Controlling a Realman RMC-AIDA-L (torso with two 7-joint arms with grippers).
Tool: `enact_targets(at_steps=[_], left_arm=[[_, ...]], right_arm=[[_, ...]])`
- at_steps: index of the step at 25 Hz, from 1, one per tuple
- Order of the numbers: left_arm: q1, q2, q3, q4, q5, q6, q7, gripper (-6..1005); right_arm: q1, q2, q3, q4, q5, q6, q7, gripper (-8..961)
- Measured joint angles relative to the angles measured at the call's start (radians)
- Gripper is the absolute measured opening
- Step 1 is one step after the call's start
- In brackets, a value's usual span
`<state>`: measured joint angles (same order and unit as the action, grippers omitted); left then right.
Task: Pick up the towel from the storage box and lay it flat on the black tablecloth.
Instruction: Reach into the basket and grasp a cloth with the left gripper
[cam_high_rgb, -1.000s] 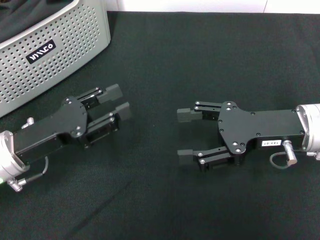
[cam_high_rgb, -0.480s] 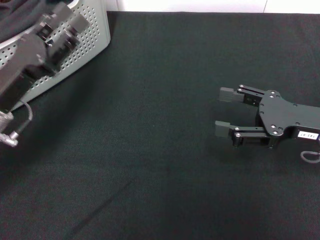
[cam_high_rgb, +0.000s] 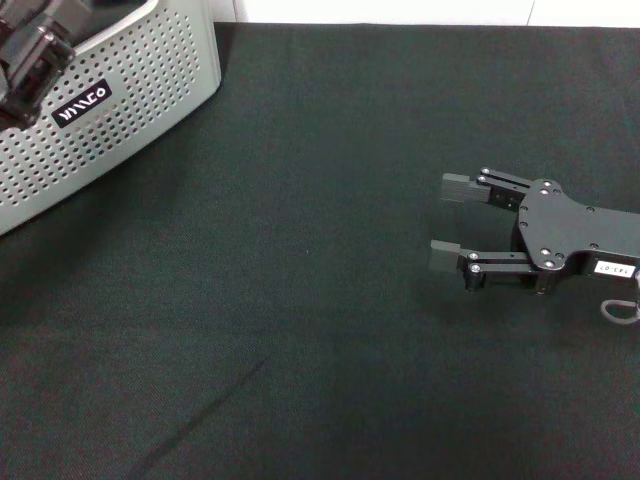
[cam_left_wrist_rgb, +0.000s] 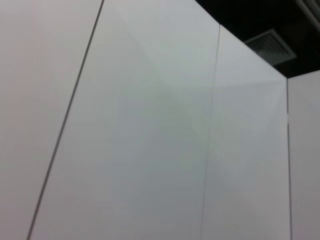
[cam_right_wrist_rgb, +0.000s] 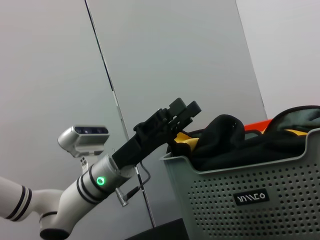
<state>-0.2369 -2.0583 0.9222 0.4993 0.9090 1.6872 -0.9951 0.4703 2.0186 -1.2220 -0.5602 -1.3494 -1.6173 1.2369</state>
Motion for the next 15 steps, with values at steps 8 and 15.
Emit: enact_targets(at_steps=[8,15], left_arm=[[0.041,0.01,-0.053,0.138,0.006,-0.08,0.011,608],[0.095,0.012,-0.188,0.18,0.056,-0.08,0.054,608]], right_arm=[[-0.003,-0.002,0.001,0.003,-0.001,0.003,-0.001,898],[-0.004,-0.002,0.001,0.003,-0.001,0.012,-0.001,898]])
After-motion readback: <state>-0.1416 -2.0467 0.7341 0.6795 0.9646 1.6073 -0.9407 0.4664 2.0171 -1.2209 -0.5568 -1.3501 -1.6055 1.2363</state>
